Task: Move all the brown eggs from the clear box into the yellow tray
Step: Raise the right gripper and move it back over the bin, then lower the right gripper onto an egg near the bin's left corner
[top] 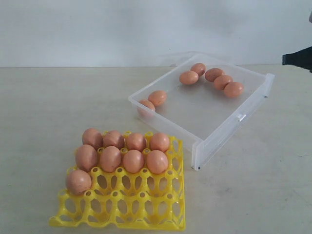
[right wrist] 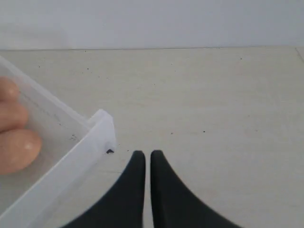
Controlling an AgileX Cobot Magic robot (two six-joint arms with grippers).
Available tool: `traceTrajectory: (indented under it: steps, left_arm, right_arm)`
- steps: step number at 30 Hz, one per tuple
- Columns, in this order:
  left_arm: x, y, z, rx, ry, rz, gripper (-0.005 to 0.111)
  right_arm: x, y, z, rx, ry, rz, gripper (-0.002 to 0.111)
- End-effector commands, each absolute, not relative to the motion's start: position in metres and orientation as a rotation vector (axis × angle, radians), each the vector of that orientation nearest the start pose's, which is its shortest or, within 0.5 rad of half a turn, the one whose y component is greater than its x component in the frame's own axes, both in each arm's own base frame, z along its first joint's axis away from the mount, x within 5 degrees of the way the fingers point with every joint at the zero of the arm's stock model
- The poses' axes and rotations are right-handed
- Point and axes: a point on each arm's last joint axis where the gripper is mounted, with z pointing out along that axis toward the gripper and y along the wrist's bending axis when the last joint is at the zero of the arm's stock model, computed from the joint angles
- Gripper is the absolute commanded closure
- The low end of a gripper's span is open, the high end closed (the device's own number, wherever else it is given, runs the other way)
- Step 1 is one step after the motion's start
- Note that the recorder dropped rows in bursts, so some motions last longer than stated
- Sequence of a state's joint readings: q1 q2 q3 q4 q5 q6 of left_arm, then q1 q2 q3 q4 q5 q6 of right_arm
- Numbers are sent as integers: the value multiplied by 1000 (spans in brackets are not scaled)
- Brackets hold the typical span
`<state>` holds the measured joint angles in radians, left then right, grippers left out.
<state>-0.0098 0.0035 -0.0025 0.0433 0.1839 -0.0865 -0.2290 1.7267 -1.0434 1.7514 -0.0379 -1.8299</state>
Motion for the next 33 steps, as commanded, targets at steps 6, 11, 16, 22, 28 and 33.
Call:
traceTrajectory:
  steps: [6, 11, 16, 22, 28, 33]
  left_arm:
    - [56, 0, 197, -39, 1662, -30, 103]
    - [56, 0, 197, -39, 1662, -30, 103]
    - [56, 0, 197, -39, 1662, -30, 103]
    - [56, 0, 197, -39, 1662, -30, 103]
    - [56, 0, 197, -39, 1662, -30, 103]
    - [56, 0, 197, -39, 1662, -30, 103]
  right_arm:
    - [322, -145, 241, 401, 2272, -1179, 108]
    - [327, -129, 255, 421, 2185, -1000, 108]
    - [349, -101, 264, 734, 1944, -176, 108]
    - [394, -32, 268, 215, 1868, 1158, 108]
    - [412, 25, 275, -344, 2297, 1115, 108]
    - [415, 60, 290, -616, 2627, 398, 108]
